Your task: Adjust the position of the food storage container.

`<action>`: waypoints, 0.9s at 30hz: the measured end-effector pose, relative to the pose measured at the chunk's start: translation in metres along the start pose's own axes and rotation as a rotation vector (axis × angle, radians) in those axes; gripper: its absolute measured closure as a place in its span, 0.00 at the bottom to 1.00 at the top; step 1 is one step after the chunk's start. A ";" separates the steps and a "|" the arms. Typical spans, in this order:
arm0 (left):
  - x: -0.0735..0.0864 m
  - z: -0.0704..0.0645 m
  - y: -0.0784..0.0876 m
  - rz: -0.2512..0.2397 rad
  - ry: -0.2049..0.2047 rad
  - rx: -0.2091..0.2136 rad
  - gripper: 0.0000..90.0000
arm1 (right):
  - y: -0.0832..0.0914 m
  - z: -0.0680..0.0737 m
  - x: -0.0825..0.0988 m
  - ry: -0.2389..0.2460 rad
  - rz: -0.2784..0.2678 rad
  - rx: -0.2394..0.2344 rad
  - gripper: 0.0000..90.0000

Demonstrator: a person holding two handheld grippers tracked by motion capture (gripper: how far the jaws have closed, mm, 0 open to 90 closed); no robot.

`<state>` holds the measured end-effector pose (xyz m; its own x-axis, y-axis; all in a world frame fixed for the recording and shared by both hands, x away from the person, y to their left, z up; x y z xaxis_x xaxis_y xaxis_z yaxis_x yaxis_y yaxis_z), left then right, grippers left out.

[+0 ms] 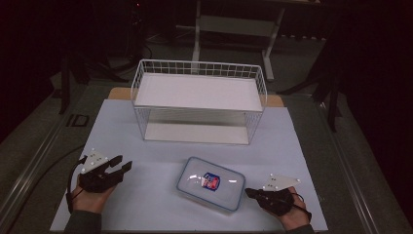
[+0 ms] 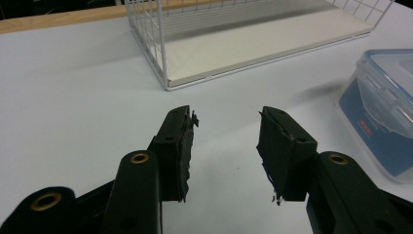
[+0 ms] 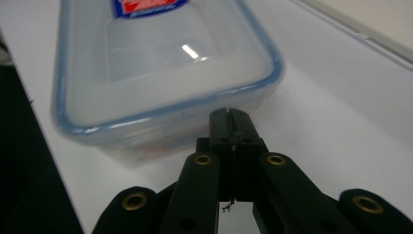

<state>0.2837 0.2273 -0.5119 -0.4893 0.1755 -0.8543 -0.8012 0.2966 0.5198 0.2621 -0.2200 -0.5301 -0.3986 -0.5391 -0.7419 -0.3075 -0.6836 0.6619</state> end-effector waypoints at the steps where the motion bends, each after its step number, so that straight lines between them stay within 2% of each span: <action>1: 0.000 0.000 0.000 -0.003 -0.001 -0.002 0.62 | 0.000 0.002 0.001 0.009 0.009 -0.010 1.00; 5: 0.000 0.000 0.000 -0.013 0.005 0.000 0.62 | -0.001 0.007 0.004 0.020 0.037 -0.039 0.99; 9: 0.000 0.000 0.000 -0.012 0.001 0.002 0.62 | -0.004 0.009 0.006 0.026 0.059 -0.041 0.99; 22: 0.001 -0.005 -0.003 0.001 -0.029 0.008 0.61 | -0.015 0.001 0.000 -0.009 0.038 0.003 0.99; 27: 0.000 -0.005 -0.002 -0.001 -0.031 0.010 0.61 | -0.015 0.005 0.000 0.005 0.047 -0.025 0.99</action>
<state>0.2837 0.2223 -0.5134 -0.4776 0.2037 -0.8546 -0.7982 0.3060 0.5190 0.2622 -0.2072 -0.5392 -0.4075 -0.5738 -0.7105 -0.2668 -0.6693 0.6935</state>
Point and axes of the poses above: each handheld gripper's, and its own axes: y roughly backward along the jaws, x roughly out of its underside, z roughly to its left, the point moved 6 cm from there along -y, roughly forward along the jaws, and after that the axes turned 7 degrees about -x, right-handed, at the moved point
